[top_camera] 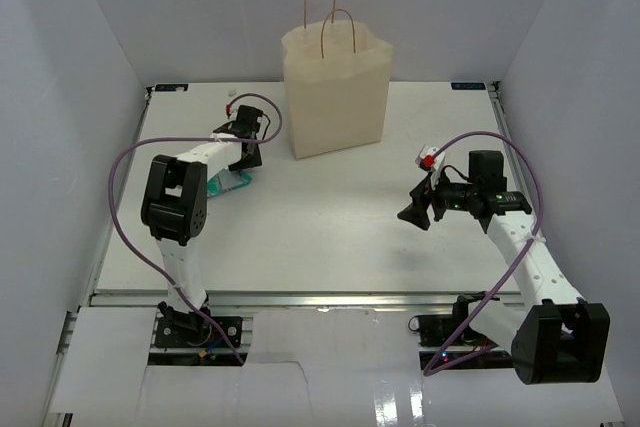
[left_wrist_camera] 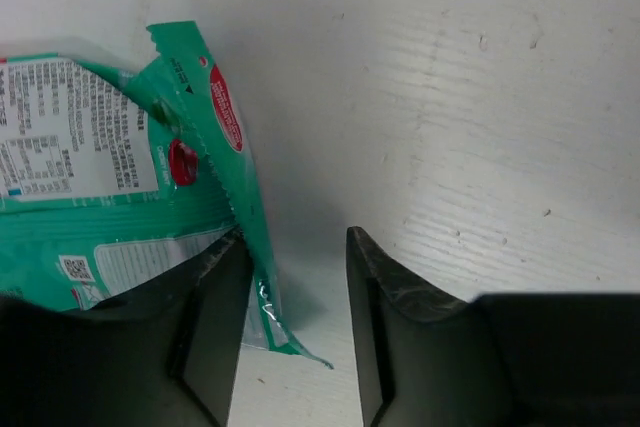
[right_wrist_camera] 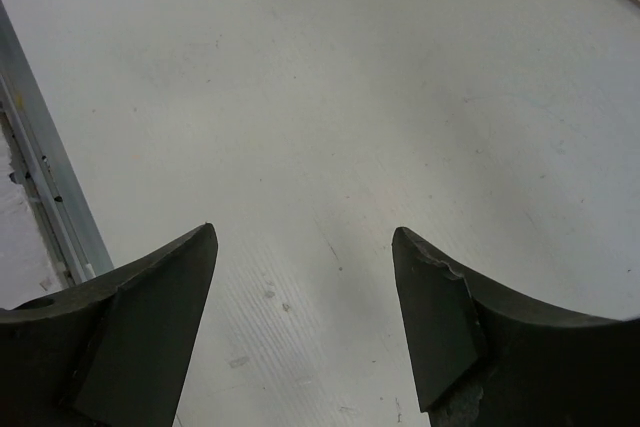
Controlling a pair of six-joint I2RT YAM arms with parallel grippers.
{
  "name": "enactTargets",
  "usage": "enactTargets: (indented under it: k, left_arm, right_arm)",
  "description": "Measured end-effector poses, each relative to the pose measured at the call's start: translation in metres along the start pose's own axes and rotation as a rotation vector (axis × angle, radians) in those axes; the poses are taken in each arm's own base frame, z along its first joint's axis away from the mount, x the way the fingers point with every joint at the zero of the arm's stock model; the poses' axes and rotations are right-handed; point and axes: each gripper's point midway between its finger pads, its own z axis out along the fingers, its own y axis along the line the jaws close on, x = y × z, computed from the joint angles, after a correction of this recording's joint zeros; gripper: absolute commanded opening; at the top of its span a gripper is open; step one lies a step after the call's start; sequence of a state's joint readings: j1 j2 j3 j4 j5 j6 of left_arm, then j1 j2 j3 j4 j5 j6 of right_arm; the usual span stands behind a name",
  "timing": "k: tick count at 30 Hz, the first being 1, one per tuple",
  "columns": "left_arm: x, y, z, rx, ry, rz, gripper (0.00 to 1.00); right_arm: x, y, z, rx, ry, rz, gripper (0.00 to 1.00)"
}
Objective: Place the snacks into the paper bag
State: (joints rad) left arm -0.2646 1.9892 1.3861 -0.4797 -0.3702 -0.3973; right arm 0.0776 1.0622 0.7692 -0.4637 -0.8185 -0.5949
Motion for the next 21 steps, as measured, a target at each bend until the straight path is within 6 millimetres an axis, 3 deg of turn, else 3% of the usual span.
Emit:
enactTargets:
  k: [1,8,12,14,18,21]
  left_arm:
    - [-0.003,-0.001,0.001,0.0,-0.004,0.002,0.42]
    - [-0.003,0.001,0.007,-0.011,0.001,0.025,0.12]
    - [-0.003,0.001,0.005,-0.002,0.004,0.027,0.0]
    - [-0.001,-0.001,0.0,0.023,0.008,0.025,0.0]
    - [-0.009,-0.009,-0.028,0.118,-0.02,-0.009,0.0]
    - [-0.032,-0.015,-0.071,0.226,-0.106,-0.083,0.0]
  right_arm:
    - [0.001,0.0,0.0,-0.002,0.002,0.003,0.76]
    - [0.003,-0.001,0.0,-0.004,0.003,0.018,0.76]
    - [0.004,-0.003,-0.001,0.003,0.003,0.023,0.75]
    - [0.004,-0.003,-0.001,0.003,0.002,0.025,0.75]
    - [0.004,-0.004,-0.002,0.005,-0.001,0.028,0.75]
    - [0.004,-0.004,-0.002,0.006,-0.002,0.033,0.75]
